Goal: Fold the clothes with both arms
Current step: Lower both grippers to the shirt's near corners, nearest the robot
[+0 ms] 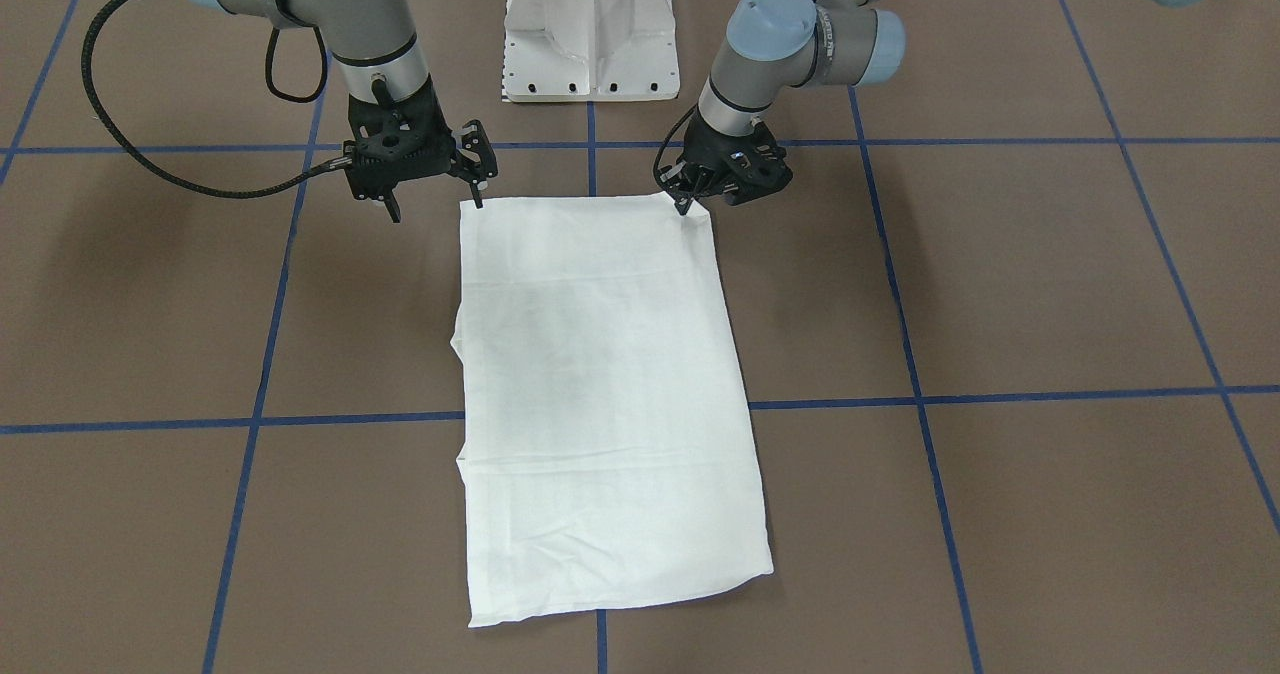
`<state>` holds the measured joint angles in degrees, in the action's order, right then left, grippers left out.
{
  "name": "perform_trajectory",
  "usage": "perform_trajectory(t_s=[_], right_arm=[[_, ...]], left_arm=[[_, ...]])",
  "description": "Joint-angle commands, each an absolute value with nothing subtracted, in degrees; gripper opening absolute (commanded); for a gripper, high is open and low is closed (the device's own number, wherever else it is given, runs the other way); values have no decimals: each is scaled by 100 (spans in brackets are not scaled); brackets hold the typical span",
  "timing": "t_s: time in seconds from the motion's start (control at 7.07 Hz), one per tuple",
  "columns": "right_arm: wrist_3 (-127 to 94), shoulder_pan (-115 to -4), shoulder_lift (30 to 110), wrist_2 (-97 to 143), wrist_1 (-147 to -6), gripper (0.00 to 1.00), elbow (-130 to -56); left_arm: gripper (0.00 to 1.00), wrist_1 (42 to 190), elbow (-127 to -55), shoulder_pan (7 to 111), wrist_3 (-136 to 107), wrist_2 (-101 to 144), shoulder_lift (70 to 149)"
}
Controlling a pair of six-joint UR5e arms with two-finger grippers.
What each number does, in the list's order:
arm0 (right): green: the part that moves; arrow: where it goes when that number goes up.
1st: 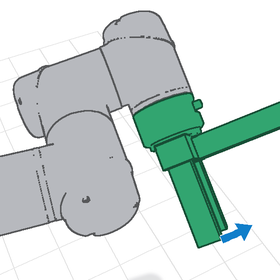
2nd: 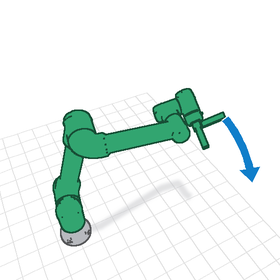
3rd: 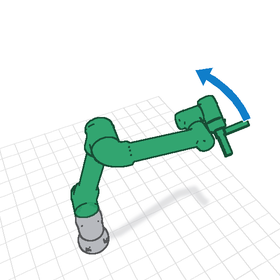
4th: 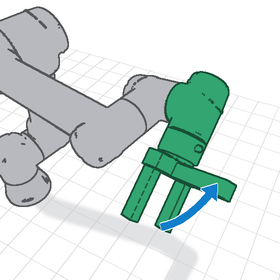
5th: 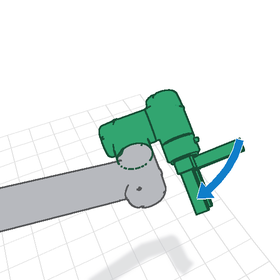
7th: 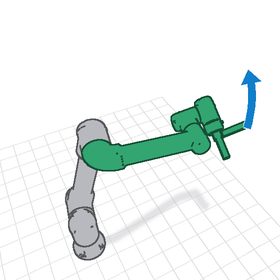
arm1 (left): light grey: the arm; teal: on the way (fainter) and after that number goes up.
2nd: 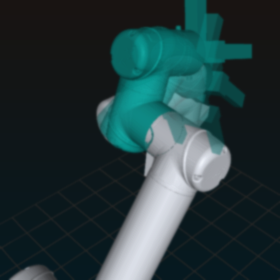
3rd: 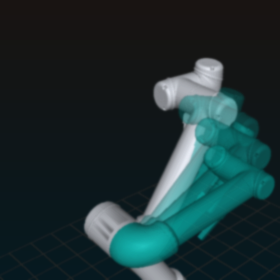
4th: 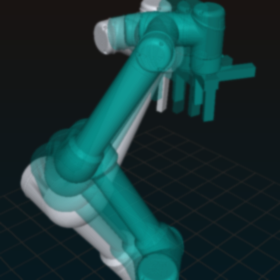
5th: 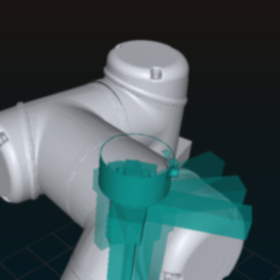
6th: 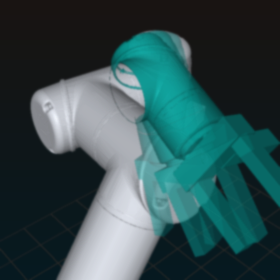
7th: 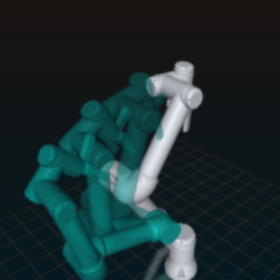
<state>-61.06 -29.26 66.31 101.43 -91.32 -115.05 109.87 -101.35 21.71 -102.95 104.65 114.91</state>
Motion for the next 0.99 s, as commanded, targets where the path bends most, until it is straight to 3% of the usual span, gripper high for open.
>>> perform_trajectory(t_s=[0.0, 0.57, 0.85], right_arm=[[-6483, -2892, 6636, 10151, -9132, 100, -11496], [-9674, -1989, 6505, 10020, -9114, 100, -11348], [-11060, -1714, 6189, 9537, -9123, 100, -10902]], left_arm=[[0, 10978, -10326, 2328, -10266, 10485, 11505], [0, 10916, -10529, 2408, -10231, 10512, 11496], [0, 10925, -10521, 2408, -10213, 10512, 11496]])
